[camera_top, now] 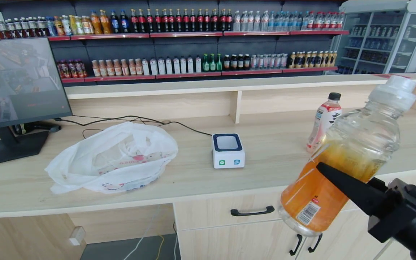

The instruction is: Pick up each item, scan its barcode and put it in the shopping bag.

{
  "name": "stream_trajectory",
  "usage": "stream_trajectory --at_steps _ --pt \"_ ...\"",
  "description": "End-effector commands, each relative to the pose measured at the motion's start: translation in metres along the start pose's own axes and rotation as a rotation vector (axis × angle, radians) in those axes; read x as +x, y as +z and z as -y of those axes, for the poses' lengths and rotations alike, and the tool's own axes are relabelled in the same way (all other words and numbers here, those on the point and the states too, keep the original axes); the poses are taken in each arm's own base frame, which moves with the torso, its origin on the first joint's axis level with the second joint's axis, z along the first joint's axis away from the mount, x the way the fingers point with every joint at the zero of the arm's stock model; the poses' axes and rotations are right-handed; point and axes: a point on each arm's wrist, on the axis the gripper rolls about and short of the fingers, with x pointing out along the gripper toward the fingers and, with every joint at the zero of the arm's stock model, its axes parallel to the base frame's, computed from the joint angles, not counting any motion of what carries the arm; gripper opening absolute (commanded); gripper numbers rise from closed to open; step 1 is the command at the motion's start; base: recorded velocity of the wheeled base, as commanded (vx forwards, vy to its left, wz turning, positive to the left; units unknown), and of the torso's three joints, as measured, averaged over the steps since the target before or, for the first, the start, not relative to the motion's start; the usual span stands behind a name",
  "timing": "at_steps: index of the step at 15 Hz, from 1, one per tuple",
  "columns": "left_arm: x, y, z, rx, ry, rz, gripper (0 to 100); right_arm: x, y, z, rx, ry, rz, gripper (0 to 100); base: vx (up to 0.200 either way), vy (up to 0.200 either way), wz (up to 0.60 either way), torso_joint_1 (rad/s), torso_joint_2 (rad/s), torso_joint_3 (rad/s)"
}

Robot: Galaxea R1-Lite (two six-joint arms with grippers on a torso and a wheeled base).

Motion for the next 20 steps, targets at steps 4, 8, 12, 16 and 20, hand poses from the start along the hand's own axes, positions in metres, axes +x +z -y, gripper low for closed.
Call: stream_trajectory --at_steps 4,8,12,16,20 --pt "0.000 0.000 0.000 0.000 0.000 0.000 100 -0.001 -0.001 -0.022 0.157 0.143 -0.026 0 0.000 0.000 0.00 0.000 0.00 0.000" --pt "0.000 0.000 0.000 0.000 0.000 0.000 100 -0.005 -0.001 -0.028 0.214 0.297 -0.089 0 0.000 0.000 0.00 0.000 0.00 0.000" --pt "0.000 0.000 0.000 0.000 0.000 0.000 100 -0.002 0.003 -0.035 0.339 0.333 -0.094 0 0.000 0.000 0.00 0.000 0.00 0.000" --pt "0.000 0.000 0.000 0.000 0.000 0.000 100 -0.002 0.010 -0.046 0.492 0.414 -0.077 0 0.000 0.000 0.00 0.000 0.00 0.000" --pt "0.000 0.000 0.000 0.000 0.000 0.000 100 0.001 0.011 -0.054 0.611 0.482 -0.135 0 0.000 0.000 0.00 0.000 0.00 0.000"
